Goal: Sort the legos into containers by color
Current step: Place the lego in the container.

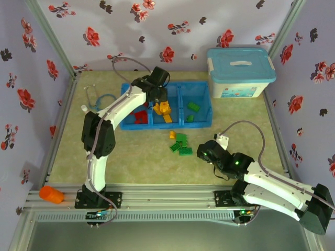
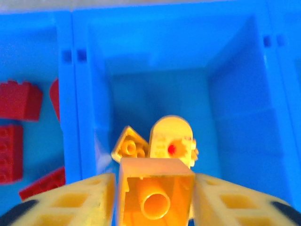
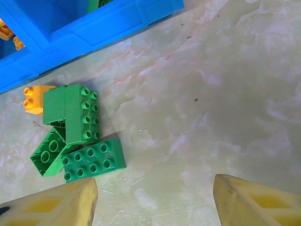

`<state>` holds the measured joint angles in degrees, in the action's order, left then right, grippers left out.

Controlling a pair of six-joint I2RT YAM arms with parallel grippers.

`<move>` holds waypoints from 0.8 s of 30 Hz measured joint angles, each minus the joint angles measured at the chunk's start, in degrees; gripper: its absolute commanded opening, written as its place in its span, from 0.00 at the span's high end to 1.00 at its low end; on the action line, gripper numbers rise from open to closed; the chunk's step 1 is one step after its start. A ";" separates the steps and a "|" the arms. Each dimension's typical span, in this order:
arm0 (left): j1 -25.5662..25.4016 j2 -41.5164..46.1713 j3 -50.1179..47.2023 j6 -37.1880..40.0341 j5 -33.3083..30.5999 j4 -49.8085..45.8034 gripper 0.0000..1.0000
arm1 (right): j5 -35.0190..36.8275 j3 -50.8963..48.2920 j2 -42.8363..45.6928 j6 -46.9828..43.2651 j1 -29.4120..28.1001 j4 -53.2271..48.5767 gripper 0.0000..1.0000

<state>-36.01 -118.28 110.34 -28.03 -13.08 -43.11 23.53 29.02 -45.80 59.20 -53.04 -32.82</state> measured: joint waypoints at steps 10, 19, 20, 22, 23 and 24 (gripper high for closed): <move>-2.23 3.96 -3.98 1.27 -0.44 -1.27 0.31 | 0.02 0.00 0.00 0.00 -0.22 -0.02 0.33; -6.32 22.91 -24.37 0.46 -0.44 5.31 0.31 | 0.07 2.84 -2.12 -1.49 -0.22 -0.48 0.31; -6.62 24.65 -26.12 0.13 -0.42 5.90 0.31 | 0.07 3.89 -2.93 -1.90 -0.22 -0.48 0.31; -7.19 28.59 -30.58 -0.81 -0.44 7.48 0.31 | 0.07 6.47 -5.38 -2.95 -0.28 -0.48 0.31; -7.30 30.21 -32.74 -1.27 -0.44 8.26 0.31 | 0.07 7.63 -6.58 -3.43 -0.37 -0.48 0.31; -7.41 32.15 -35.47 -1.86 -0.44 8.94 0.31 | 0.07 9.05 -8.09 -3.98 -0.52 -0.44 0.31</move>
<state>-43.42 -86.13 74.87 -29.89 -13.52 -34.17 23.59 38.06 -53.89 55.22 -53.56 -33.26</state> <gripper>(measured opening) 0.690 0.689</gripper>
